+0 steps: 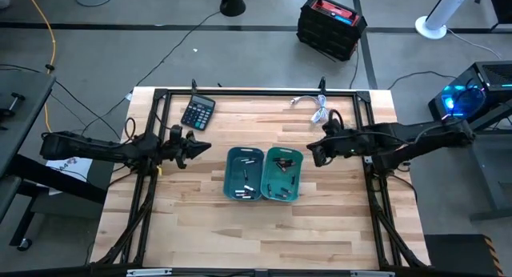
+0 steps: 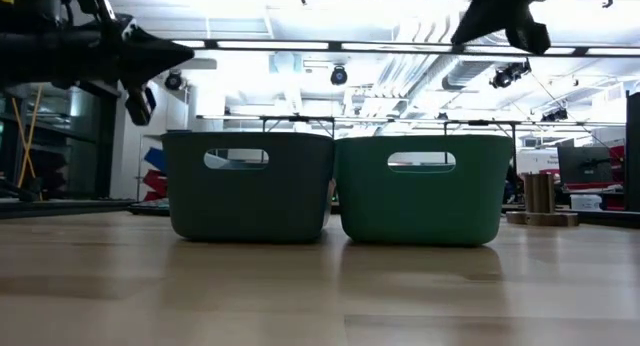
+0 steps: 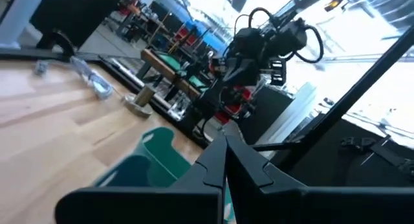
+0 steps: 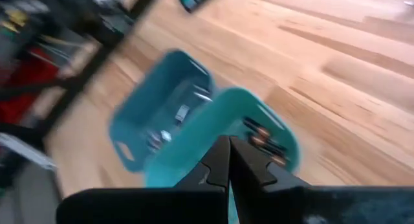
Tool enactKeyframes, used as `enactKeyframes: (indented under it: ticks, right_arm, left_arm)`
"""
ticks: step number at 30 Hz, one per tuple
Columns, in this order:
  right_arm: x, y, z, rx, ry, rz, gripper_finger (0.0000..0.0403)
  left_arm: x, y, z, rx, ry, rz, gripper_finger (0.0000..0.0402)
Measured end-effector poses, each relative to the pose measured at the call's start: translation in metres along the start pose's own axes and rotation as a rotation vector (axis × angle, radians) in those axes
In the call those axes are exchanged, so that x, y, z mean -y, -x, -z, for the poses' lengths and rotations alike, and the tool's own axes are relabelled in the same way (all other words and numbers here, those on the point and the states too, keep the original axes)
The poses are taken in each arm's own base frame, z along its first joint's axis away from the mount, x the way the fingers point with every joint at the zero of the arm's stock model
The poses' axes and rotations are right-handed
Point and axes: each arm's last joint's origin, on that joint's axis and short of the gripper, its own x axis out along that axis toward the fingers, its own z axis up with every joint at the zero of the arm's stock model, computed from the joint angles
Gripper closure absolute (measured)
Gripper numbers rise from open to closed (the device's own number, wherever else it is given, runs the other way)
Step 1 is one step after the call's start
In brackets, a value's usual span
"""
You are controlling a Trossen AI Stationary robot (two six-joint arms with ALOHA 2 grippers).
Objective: Sort batteries
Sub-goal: Return to Home Position
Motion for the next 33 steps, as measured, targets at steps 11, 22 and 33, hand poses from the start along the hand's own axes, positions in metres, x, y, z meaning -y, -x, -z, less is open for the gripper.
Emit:
enactKeyframes:
  ticks: [11,22,33]
  right_arm:
    - [0.052,-0.025,0.064,0.012,-0.167,-0.155,0.0403]
    - [0.109,-0.035,0.057,0.134,0.131,-0.349,0.0403]
    - [0.137,-0.048,0.069,0.271,0.24,-0.522,0.0403]
  left_arm:
    - [-0.003,0.001,-0.003,-0.031,-0.014,0.037,0.0402]
    - [-0.004,0.001,-0.003,-0.031,-0.031,0.03,0.0402]
    - [-0.004,0.001,-0.003,-0.032,-0.031,0.029,0.0402]
